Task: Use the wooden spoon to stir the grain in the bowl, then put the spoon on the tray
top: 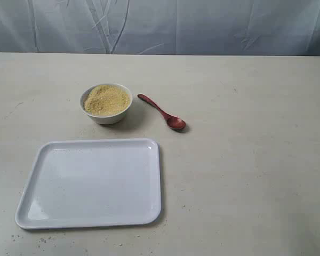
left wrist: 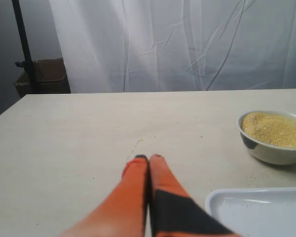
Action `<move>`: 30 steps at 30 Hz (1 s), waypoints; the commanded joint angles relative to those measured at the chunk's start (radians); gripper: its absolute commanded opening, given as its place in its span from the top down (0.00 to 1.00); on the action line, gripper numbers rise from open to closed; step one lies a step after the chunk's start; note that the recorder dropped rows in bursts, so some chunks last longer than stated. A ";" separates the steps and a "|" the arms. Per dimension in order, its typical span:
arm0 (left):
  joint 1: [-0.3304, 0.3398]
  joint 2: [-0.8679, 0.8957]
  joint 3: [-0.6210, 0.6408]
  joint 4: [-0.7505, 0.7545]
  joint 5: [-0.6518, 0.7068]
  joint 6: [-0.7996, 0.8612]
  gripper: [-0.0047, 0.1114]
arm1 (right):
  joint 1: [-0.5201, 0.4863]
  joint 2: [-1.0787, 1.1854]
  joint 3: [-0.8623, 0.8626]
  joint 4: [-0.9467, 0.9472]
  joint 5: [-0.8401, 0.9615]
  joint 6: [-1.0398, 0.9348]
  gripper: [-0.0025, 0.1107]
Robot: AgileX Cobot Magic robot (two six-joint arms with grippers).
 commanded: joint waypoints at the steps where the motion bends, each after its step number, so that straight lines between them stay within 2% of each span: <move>1: 0.001 -0.005 0.005 -0.002 -0.003 -0.001 0.96 | -0.006 -0.006 0.001 -0.030 -0.043 -0.004 0.98; 10: 0.001 -0.005 0.005 -0.002 -0.003 -0.001 0.96 | -0.006 -0.006 0.001 -0.028 -0.559 -0.004 0.98; 20: 0.001 -0.005 0.005 -0.002 -0.005 -0.001 0.96 | -0.006 -0.006 0.001 -0.028 -0.871 -0.004 0.98; 23: 0.001 -0.005 0.005 -0.002 -0.005 -0.001 0.96 | -0.006 -0.006 0.001 -0.028 -0.871 -0.008 0.98; 25: 0.001 -0.005 0.005 -0.002 -0.005 -0.001 0.96 | -0.006 -0.002 0.000 -0.028 -0.802 -0.008 0.98; 30: 0.001 -0.005 0.005 -0.002 -0.005 -0.001 0.96 | -0.006 0.170 -0.158 -0.028 -0.392 -0.044 0.99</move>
